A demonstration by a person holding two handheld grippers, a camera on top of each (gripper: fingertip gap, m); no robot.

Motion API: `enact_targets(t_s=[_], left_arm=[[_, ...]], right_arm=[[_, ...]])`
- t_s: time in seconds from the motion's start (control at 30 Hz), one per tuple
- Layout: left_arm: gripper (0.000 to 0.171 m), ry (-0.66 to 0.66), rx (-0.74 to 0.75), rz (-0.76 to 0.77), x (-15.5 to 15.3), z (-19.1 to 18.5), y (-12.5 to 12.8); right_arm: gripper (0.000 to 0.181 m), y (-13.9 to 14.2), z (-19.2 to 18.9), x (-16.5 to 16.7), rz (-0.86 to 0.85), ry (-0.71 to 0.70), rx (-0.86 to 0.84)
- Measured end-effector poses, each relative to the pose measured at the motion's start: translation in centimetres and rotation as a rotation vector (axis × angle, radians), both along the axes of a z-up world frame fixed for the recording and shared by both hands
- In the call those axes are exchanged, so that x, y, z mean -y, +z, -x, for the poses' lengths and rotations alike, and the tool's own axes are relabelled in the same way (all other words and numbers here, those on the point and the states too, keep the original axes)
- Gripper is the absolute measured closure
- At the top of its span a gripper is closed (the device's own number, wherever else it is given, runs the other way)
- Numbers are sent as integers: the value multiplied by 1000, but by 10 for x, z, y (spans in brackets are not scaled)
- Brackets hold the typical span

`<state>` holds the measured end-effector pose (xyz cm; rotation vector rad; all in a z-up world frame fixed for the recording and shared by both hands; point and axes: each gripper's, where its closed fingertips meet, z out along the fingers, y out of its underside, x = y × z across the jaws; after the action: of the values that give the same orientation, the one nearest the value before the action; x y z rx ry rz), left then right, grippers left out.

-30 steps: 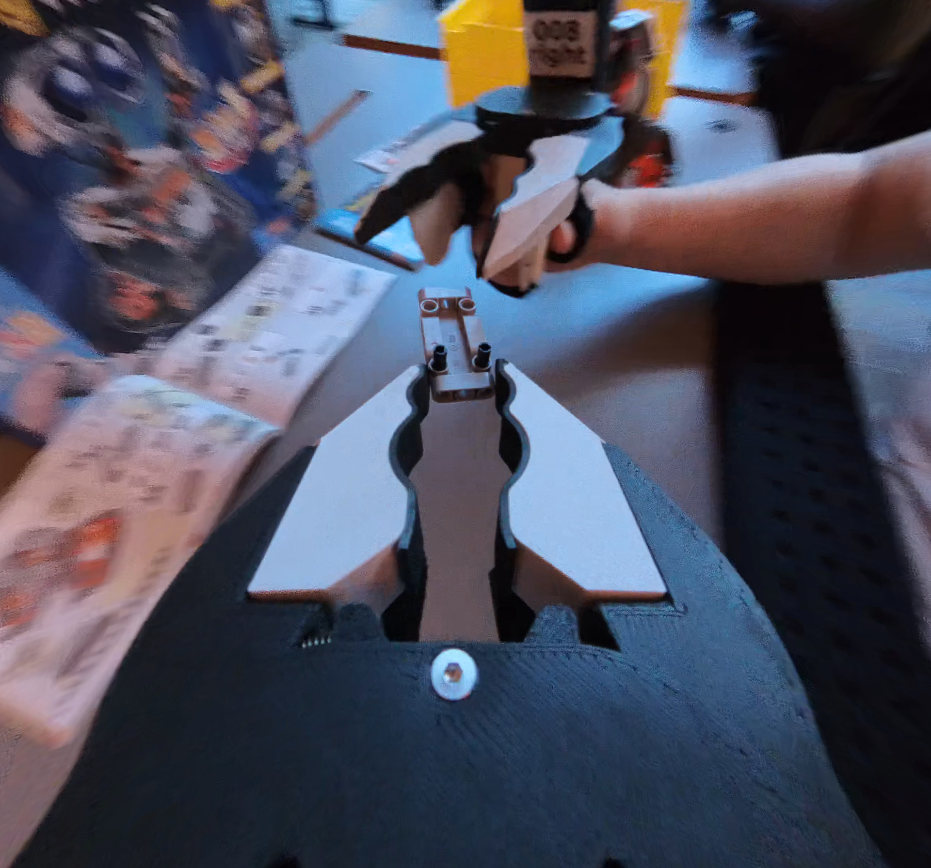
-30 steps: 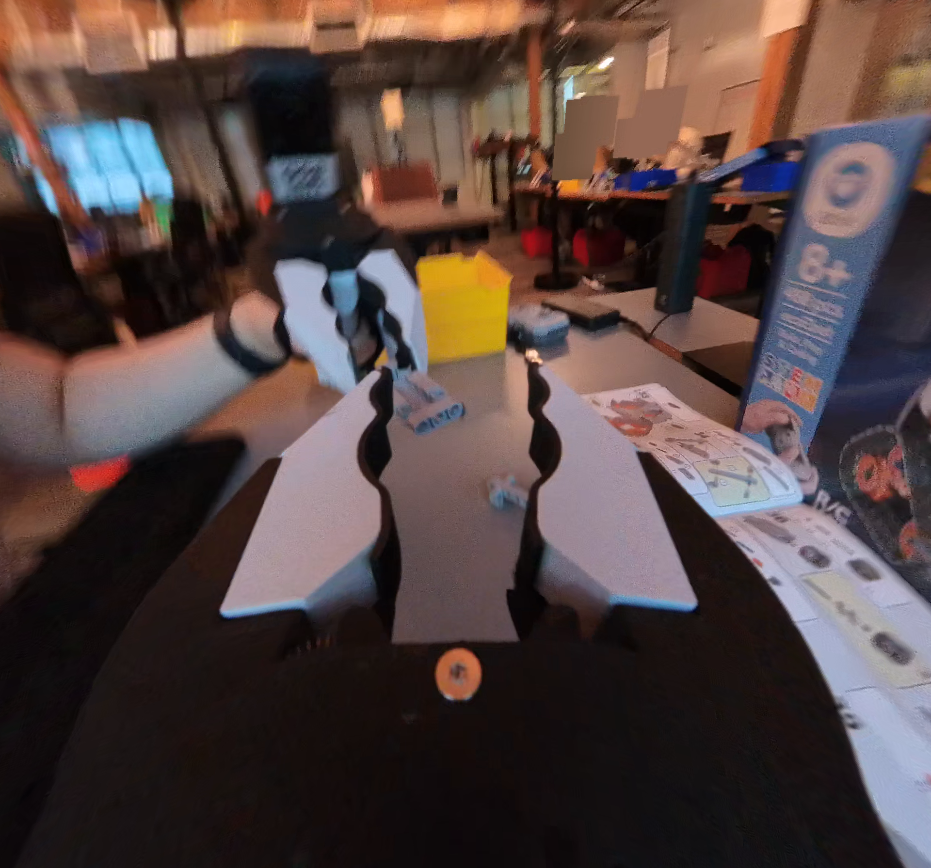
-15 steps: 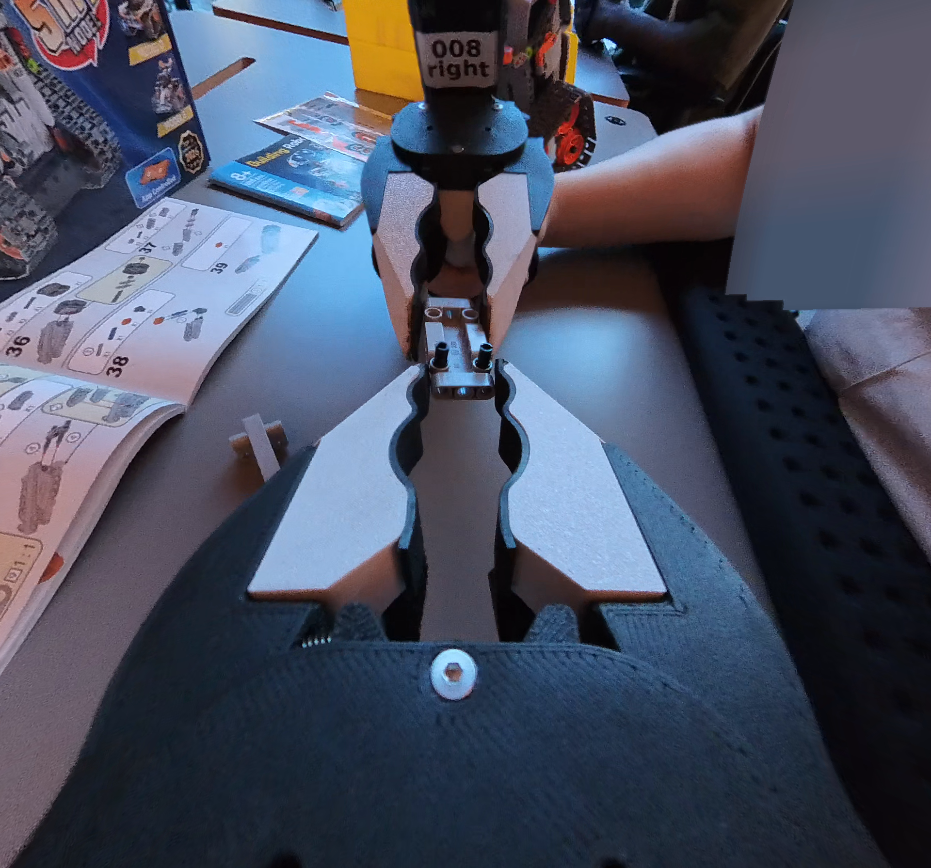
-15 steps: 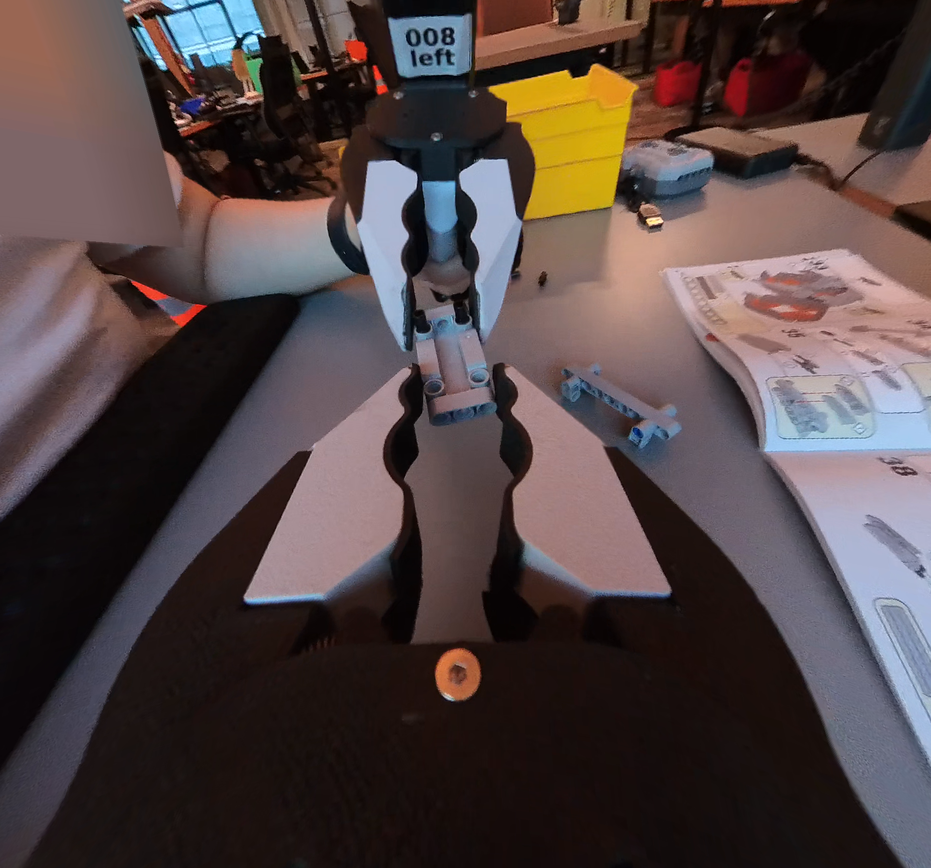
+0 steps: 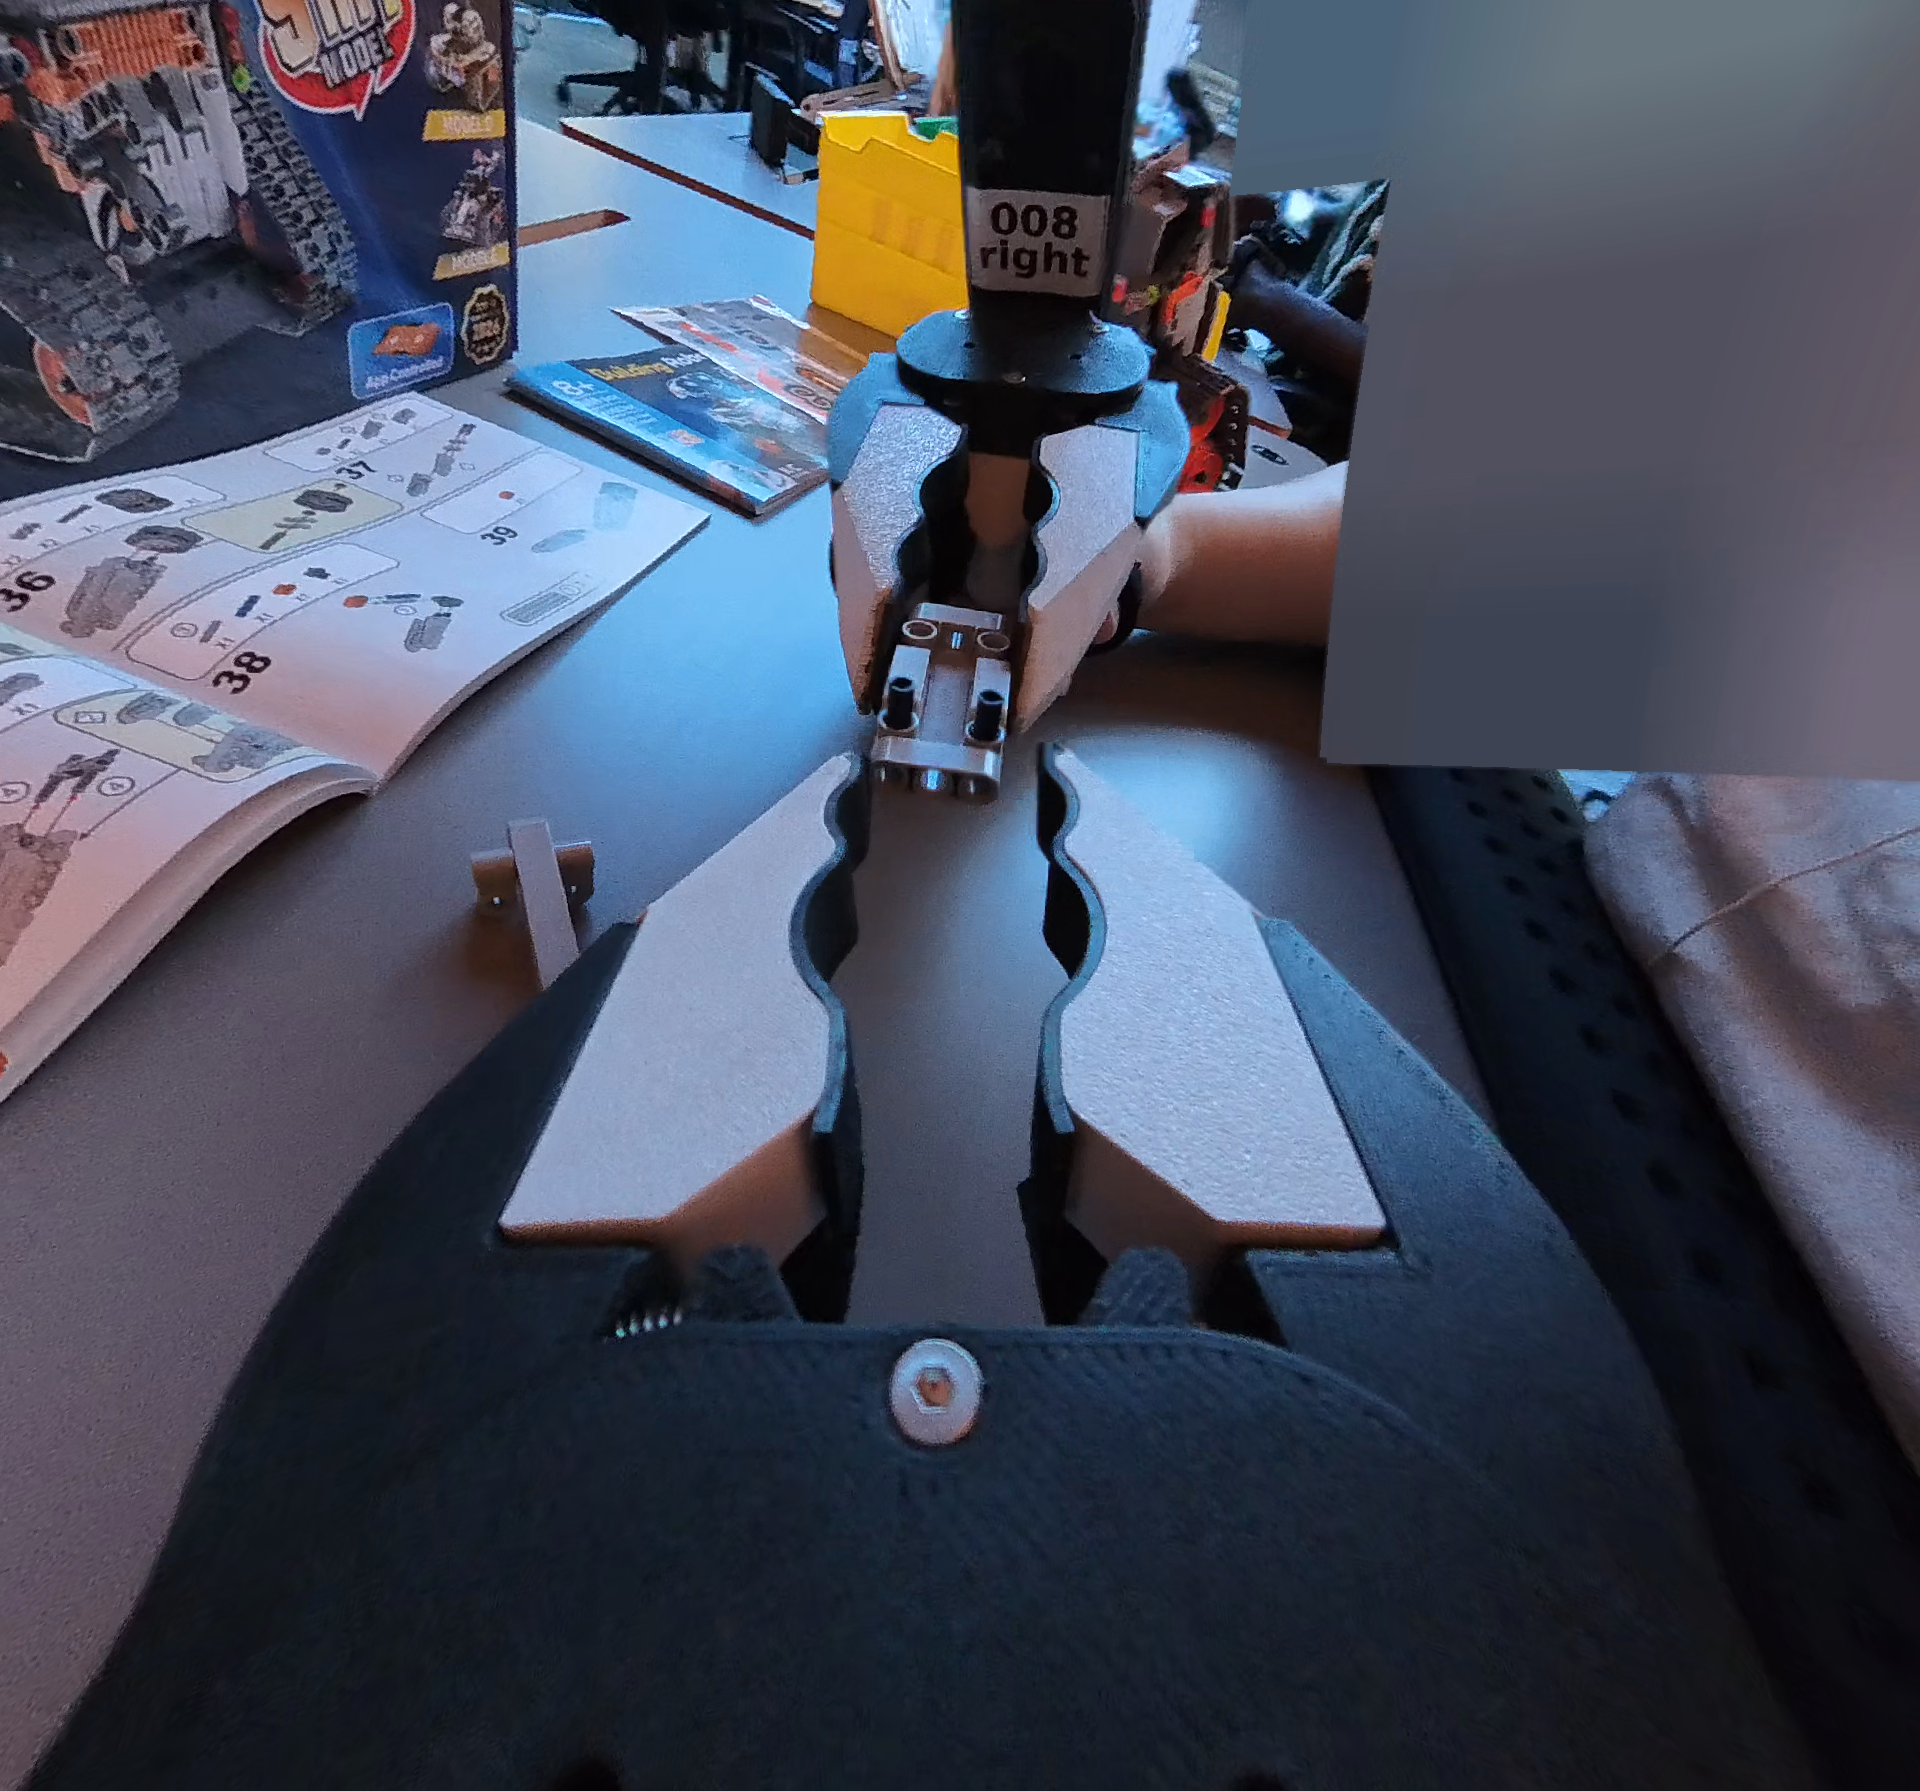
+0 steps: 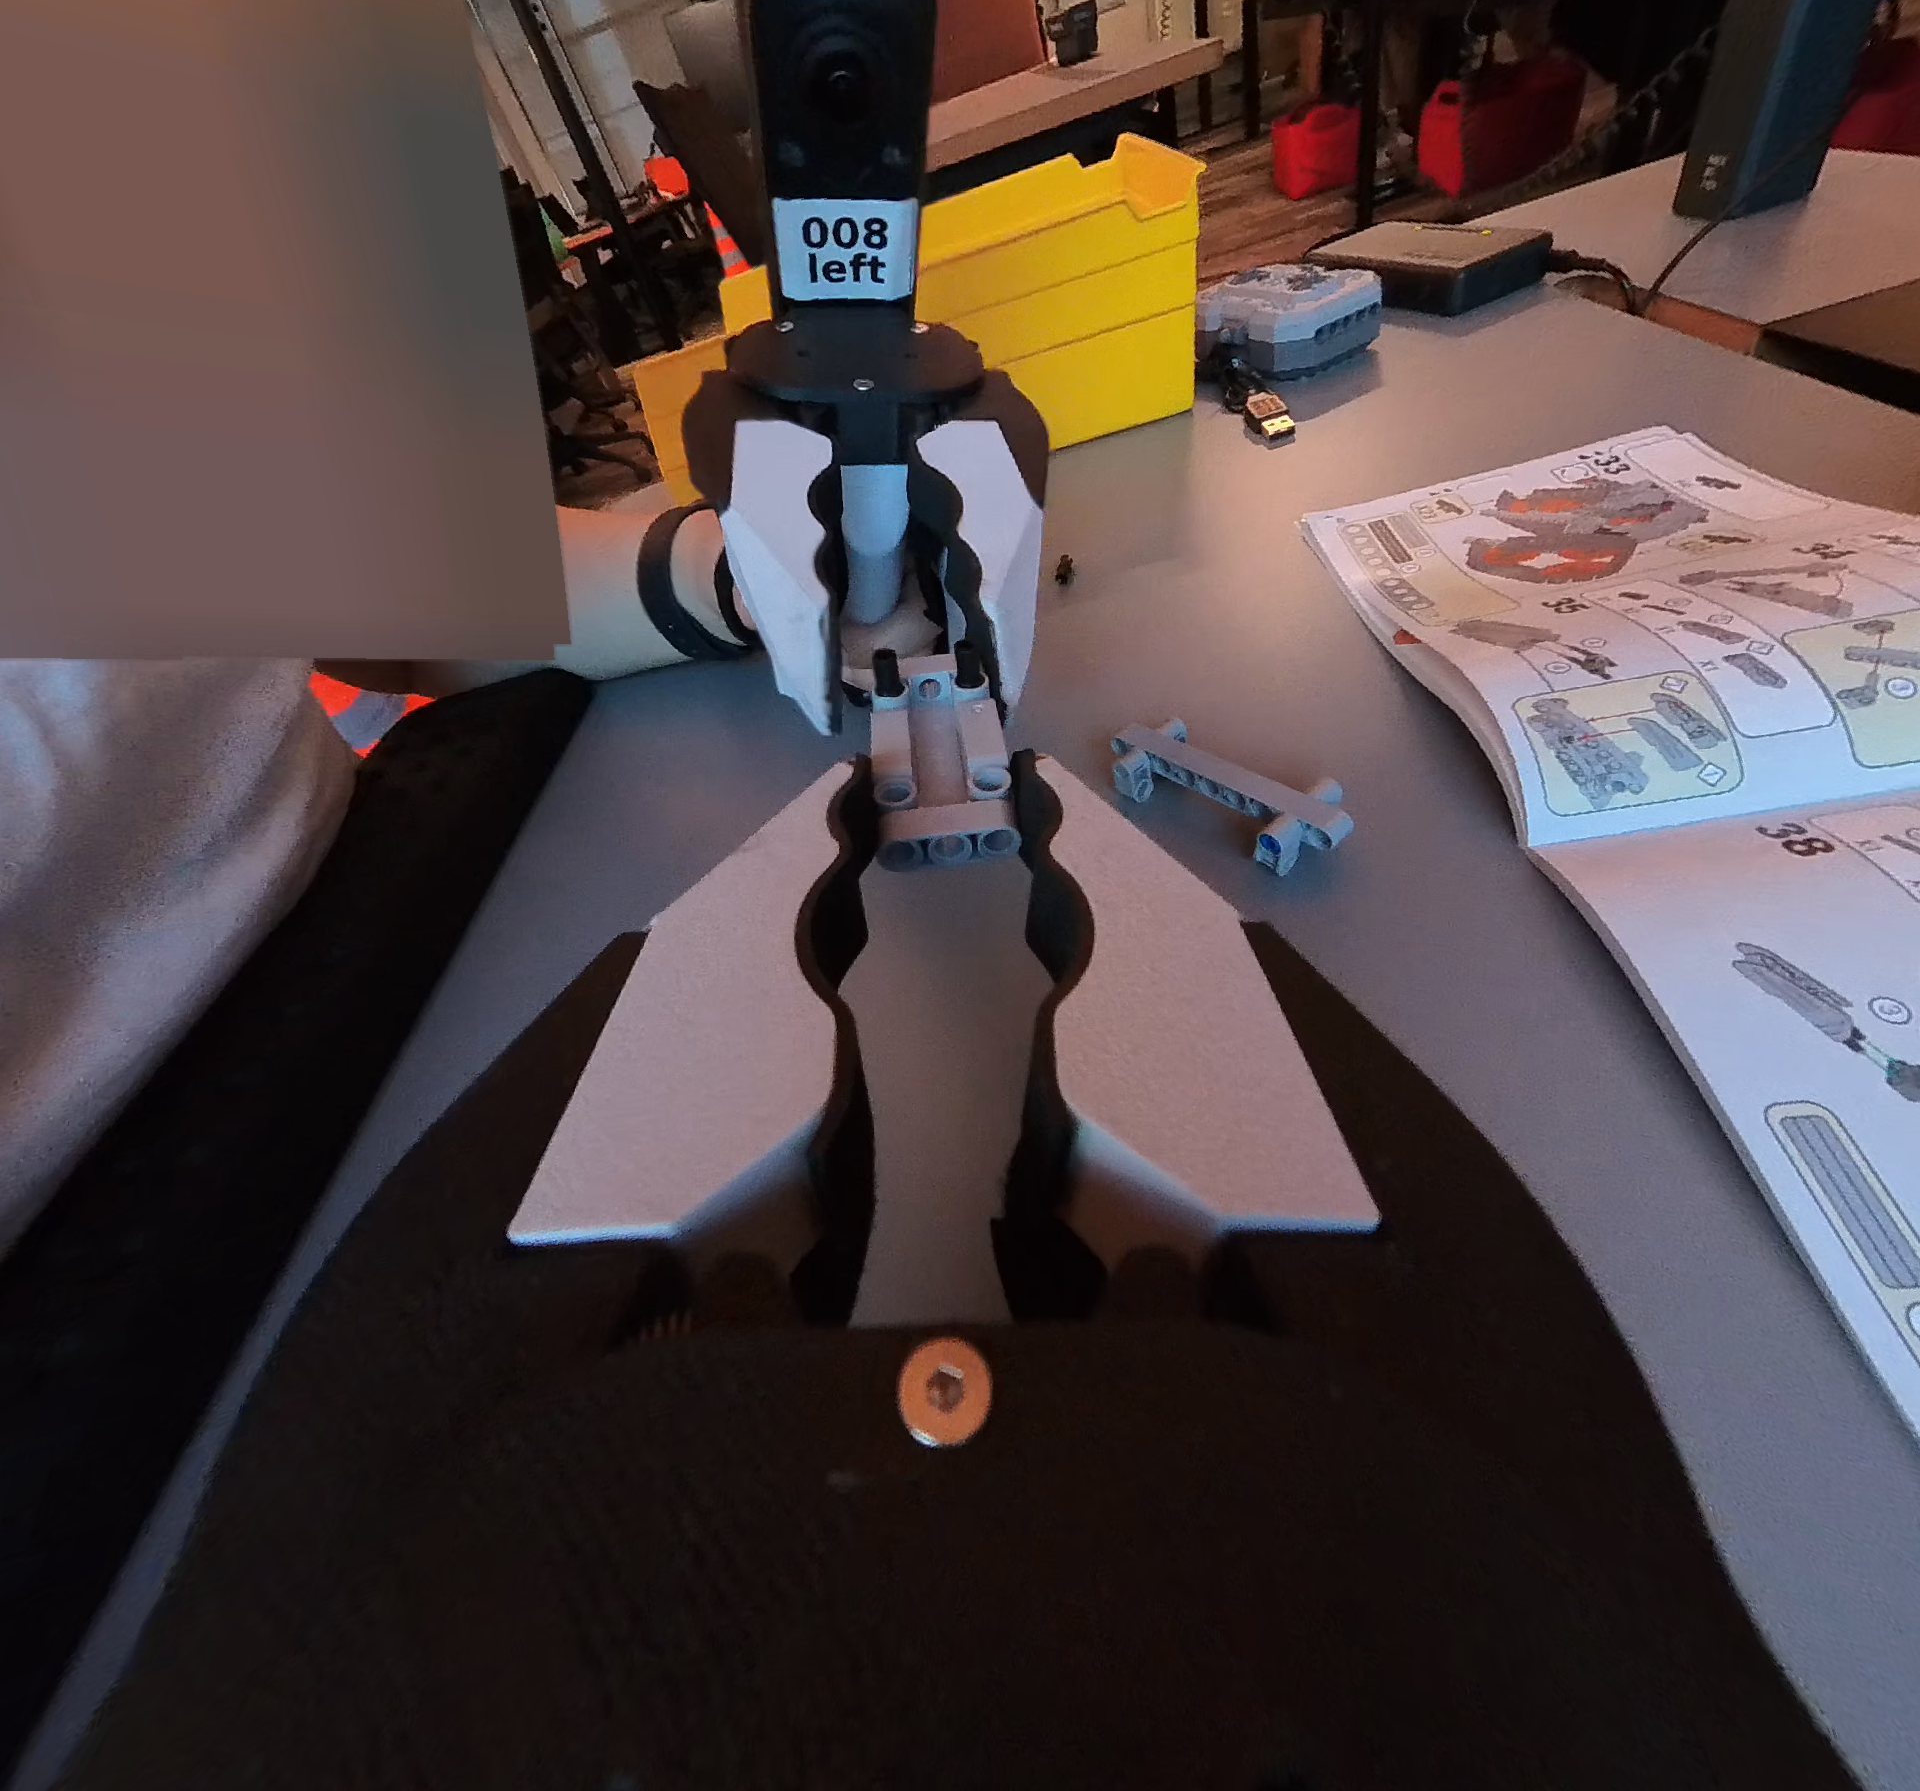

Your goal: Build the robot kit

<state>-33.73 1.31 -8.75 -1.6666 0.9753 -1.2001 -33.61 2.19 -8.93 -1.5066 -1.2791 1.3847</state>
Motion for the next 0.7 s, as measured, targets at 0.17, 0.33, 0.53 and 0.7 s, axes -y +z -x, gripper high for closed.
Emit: enact_targets(t_s=[0.17,0.33,0.53,0.7], left_arm=[[149,66,-46,-32,-5,0,-4],[149,67,-36,2,-3,0,-5],[148,56,-21,-2,1,-2,-3],[149,64,-33,-4,0,-3,-4]], right_arm=[[156,-1,-1,-1,52,7,1],[156,-1,-1,1,71,27,-1],[156,-1,-2,6,82,47,-1],[156,-2,-1,5,99,51,6]])
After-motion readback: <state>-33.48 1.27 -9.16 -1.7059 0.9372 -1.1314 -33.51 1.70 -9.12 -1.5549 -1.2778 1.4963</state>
